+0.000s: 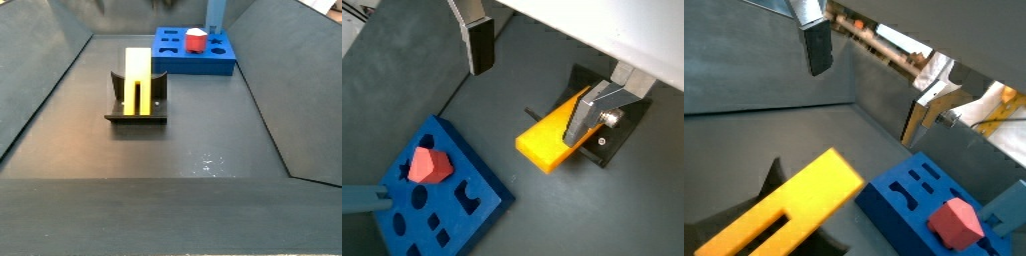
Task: Pick up the double-square object. Move up. Place the double-square object on the fixture. Regrasp the double-square object. Move to above the board. Insert the double-square object.
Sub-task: Regrasp the double-square object.
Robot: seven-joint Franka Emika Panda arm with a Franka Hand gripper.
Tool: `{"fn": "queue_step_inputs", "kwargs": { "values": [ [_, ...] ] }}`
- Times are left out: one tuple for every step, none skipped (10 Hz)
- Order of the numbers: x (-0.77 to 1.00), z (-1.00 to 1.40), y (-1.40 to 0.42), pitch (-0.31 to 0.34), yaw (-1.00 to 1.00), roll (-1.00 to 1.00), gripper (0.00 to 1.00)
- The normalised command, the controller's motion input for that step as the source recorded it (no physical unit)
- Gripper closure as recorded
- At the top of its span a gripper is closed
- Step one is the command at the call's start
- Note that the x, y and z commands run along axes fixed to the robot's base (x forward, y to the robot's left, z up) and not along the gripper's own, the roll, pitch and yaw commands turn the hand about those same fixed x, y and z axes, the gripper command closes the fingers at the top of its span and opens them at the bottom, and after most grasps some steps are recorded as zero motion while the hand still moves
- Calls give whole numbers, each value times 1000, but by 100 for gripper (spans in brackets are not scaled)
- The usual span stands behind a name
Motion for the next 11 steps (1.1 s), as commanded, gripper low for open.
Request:
{"fn": "queue_step_inputs", "kwargs": {
  "values": [
    [-55, 414, -1000, 16, 15, 1000, 0],
    [-43, 290, -803, 14, 16, 1000, 0],
    [-41, 213, -662, 13, 16, 1000, 0],
    [-28, 68, -313, 6, 17, 1000, 0],
    [-26, 29, -170, 3, 17, 1000, 0],
    [-19, 12, -6, -1, 19, 1000, 0],
    [-14, 18, -17, -4, 20, 1000, 0],
    [-5, 12, -30, -7, 21, 1000, 0],
    [-4, 8, -24, -7, 22, 1000, 0],
    [-6, 7, -18, -3, 23, 1000, 0],
    [-2, 8, -16, 2, 25, 1000, 0]
  ]
}}
